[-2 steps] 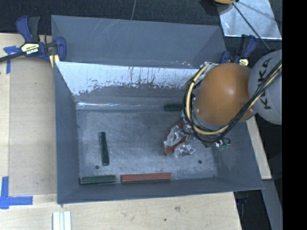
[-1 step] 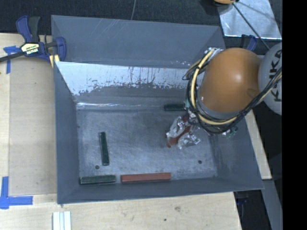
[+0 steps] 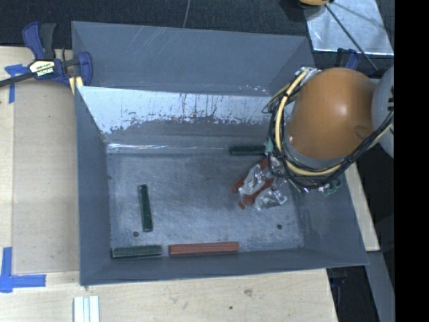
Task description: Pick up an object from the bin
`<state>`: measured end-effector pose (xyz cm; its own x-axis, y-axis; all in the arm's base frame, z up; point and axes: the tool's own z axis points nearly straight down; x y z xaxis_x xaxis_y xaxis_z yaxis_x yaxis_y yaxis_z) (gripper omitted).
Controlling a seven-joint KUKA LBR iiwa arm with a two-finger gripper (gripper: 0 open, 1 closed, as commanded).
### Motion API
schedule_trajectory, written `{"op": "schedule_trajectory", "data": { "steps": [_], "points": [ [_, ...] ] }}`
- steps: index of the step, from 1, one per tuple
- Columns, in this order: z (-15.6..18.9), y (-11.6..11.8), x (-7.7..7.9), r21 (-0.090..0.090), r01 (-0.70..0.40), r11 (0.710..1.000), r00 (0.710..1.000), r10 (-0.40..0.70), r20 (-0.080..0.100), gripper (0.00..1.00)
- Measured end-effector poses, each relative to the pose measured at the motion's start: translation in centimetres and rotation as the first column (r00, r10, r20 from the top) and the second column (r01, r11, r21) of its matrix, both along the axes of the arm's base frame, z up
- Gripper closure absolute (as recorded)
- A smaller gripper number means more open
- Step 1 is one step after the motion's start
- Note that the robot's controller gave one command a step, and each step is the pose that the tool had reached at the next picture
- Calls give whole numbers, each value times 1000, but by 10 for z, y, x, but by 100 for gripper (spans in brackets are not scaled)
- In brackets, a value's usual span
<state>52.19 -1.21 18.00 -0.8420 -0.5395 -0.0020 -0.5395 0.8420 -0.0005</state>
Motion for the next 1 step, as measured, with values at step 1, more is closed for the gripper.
{"op": "schedule_trajectory", "data": {
  "steps": [1],
  "points": [
    [49,22,1,0,9,1000,1000,-9,0,100]
  ]
}}
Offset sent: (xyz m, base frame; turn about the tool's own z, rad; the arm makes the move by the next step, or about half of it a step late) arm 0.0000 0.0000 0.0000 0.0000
